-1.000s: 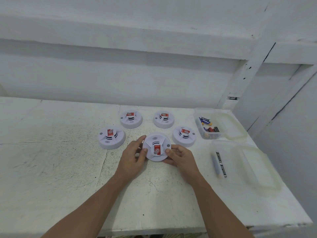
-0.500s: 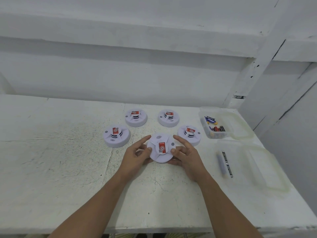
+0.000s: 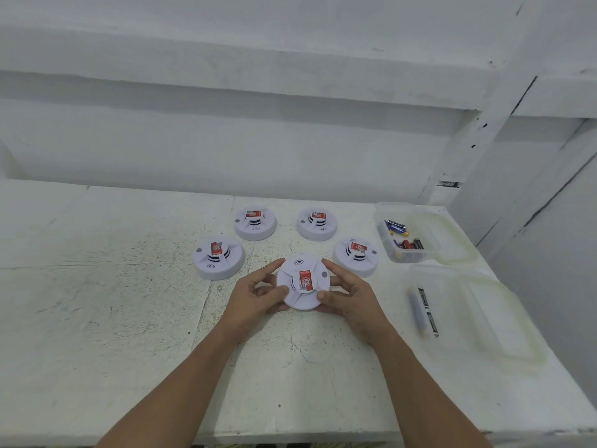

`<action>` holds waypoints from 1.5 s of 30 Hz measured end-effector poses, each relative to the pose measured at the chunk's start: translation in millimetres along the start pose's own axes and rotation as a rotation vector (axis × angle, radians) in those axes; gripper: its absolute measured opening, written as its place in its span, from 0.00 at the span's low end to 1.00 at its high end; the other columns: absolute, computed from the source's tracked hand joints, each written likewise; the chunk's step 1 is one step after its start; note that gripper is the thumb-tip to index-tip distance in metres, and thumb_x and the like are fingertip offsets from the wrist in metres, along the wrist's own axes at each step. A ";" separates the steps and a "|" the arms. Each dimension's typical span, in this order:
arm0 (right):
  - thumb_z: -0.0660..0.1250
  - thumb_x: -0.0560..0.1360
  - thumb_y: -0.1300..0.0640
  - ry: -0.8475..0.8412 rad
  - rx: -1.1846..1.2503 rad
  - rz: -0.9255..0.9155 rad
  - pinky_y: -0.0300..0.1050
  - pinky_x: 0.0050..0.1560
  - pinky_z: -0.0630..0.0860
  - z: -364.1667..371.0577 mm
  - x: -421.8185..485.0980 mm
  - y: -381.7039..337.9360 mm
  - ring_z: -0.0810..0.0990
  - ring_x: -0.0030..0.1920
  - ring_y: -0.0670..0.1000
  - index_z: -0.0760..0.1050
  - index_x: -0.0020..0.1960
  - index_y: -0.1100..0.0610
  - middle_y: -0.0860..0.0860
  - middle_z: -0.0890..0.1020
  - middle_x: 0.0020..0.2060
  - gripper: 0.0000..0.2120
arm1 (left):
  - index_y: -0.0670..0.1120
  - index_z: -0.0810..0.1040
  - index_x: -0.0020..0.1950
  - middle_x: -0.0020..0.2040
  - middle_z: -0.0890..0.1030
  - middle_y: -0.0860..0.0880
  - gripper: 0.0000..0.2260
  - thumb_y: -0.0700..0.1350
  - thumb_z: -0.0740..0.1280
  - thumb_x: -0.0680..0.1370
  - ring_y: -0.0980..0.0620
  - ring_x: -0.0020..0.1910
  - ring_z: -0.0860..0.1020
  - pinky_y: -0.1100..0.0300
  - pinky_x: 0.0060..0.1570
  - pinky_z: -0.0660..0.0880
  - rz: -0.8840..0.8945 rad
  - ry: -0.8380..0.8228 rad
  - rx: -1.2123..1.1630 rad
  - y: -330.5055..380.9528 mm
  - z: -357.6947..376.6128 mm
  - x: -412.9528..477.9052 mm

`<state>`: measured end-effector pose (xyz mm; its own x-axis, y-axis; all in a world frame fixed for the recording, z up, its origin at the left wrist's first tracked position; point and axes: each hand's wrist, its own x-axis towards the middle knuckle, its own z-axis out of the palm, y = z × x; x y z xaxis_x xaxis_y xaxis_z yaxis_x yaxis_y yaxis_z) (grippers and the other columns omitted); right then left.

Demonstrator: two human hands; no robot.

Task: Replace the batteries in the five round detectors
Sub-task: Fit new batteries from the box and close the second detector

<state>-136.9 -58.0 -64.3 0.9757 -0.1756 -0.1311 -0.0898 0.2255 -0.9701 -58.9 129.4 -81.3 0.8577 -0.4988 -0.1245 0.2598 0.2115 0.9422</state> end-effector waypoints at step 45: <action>0.74 0.68 0.67 0.092 -0.170 -0.038 0.44 0.43 0.81 5.3 0.5 4.8 0.85 0.46 0.52 0.74 0.63 0.49 0.51 0.84 0.47 0.27 | 0.49 0.80 0.59 0.51 0.81 0.38 0.22 0.39 0.76 0.66 0.37 0.51 0.81 0.38 0.51 0.78 0.040 0.139 0.105 3.2 4.0 -4.7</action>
<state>-135.8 -52.0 -68.0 0.9574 -0.2693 -0.1040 -0.0930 0.0533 -0.9942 -63.9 129.1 -76.4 0.9213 -0.3694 -0.1215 0.1829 0.1360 0.9737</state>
